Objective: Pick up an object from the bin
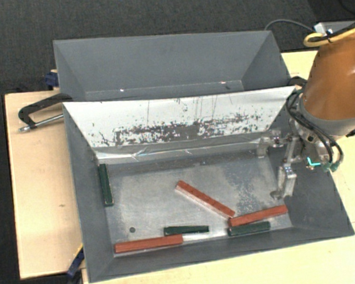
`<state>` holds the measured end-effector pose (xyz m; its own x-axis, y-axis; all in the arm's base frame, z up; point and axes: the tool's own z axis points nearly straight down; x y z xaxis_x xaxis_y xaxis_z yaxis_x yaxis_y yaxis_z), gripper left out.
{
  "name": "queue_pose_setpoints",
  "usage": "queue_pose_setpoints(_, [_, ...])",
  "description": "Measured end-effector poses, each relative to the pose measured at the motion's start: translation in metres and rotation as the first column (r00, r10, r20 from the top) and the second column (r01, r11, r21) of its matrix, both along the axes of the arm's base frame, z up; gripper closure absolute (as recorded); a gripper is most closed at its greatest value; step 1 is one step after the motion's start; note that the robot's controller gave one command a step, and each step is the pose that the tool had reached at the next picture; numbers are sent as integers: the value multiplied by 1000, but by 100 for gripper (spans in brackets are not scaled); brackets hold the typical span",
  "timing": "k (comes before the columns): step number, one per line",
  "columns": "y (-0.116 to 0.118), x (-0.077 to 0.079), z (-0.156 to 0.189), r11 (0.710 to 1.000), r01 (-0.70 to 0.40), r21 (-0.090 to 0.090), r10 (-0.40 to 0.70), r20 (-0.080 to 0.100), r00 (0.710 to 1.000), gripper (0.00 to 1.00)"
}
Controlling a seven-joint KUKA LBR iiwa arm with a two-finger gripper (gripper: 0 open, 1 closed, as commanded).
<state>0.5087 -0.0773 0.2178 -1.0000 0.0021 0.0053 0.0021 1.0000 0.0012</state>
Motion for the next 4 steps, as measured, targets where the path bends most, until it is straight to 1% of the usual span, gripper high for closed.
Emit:
queue_pose_setpoints(1, [0, 2, 4, 1000, -2, -1, 2, 8, 1000, 0])
queue_pose_setpoints(2, [30, -14, -47, 980, -199, -1, 199, 9, 980, 0])
queue_pose_setpoints(3, [64, -14, -69, 997, -81, 0, 81, 5, 997, 0])
queue_pose_setpoints(4, [54, -15, -69, 966, -257, -1, 257, 7, 966, 0])
